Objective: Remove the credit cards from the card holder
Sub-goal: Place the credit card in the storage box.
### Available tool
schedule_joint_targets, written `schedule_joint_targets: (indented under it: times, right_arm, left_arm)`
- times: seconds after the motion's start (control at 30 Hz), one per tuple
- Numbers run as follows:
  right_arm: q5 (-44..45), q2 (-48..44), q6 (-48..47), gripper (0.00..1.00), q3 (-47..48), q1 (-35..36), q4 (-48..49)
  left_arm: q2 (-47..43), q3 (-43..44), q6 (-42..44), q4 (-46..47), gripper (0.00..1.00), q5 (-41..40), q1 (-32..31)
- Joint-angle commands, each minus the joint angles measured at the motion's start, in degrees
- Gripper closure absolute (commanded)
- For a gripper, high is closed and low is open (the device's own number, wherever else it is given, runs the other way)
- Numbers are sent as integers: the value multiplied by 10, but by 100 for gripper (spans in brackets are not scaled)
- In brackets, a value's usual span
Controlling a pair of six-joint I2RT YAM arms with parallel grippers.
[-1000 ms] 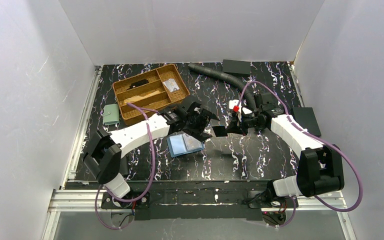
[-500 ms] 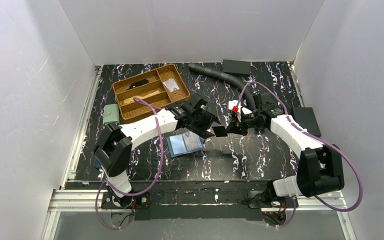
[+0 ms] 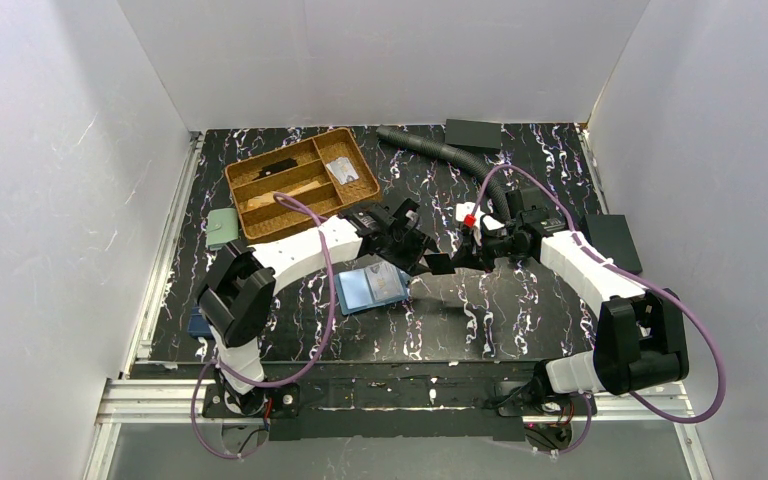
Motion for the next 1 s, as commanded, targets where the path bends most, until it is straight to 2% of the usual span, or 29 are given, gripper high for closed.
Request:
schedule_joint_targets:
  times: [0.0,0.17,0.27,0.37,0.43,0.47,0.6,0.67,0.8,0.97]
  right_arm:
    - [-14,-21,-12,99,-2,6,7]
    - [-12,-22,-16,99,-5,12,8]
    - [-17,-21,-27,99,-4,16,0]
    - [-30,-21,-48,99,0,16,-19]
    - [-41,-20,-68,99,4,15,-38]
    - [-47,-17,-84,92,8,16,-54]
    - [-66,3,-153,46,32,14,-139]
    - [-76,15,-190,30,46,11,-183]
    - [-105,22,-246,13,59,-4,-243]
    - [-103,26,-257,10,66,-17,-259]
  left_arm:
    - [2,28,2,-18,61,6,-2]
    - [8,30,-1,-14,67,13,-2]
    - [10,22,-2,-4,80,19,0]
    - [11,15,4,5,100,24,3]
    - [10,14,16,13,100,26,5]
    - [8,12,24,15,100,26,5]
    - [-5,2,56,27,100,16,10]
    - [-18,-12,83,33,100,10,13]
    - [-52,-53,171,48,100,5,24]
    - [-103,-106,367,78,100,30,46]
